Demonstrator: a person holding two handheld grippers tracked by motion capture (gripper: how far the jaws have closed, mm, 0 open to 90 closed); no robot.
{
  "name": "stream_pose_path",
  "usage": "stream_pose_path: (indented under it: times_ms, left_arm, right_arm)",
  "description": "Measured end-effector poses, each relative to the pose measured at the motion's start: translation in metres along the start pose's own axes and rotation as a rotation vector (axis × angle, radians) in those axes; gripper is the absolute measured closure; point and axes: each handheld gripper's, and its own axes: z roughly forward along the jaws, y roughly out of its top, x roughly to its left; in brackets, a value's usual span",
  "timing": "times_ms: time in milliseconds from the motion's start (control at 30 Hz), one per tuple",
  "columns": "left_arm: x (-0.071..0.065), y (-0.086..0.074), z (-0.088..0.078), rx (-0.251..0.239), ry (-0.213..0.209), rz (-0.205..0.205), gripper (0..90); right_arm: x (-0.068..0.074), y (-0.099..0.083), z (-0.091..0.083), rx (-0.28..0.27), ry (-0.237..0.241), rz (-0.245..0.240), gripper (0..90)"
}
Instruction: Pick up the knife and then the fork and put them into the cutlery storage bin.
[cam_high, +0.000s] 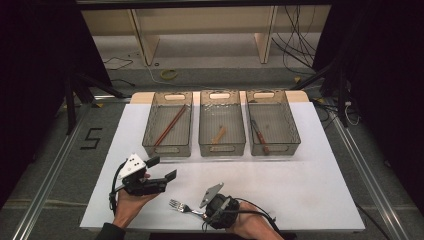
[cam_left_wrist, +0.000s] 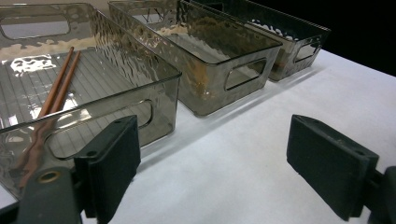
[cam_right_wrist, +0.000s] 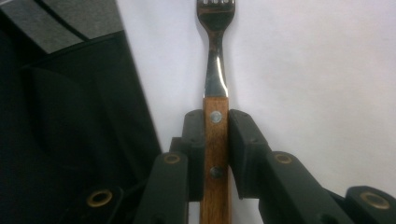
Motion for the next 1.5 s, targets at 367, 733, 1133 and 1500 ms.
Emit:
stream_pose_path:
  times_ms: [367, 733, 1133, 1500]
  left_arm:
    - [0.0, 0.0, 0.0, -0.003, 0.002, 0.0, 16.8]
    - [0.001, 0.0, 0.0, 0.0, 0.002, 0.0, 16.8]
    - [0.001, -0.001, 0.001, 0.004, 0.001, 0.0, 16.8]
    - [0.001, -0.001, 0.002, 0.006, -0.003, -0.007, 16.8]
  right_arm:
    - [-0.018, -0.003, -0.015, -0.053, -0.017, 0.044, 77.9]
    - [-0.046, -0.011, -0.042, -0.126, -0.065, 0.12, 77.9]
    - [-0.079, -0.021, -0.081, -0.228, -0.145, 0.217, 77.9]
    - [-0.116, -0.032, -0.109, -0.297, -0.22, 0.312, 77.9]
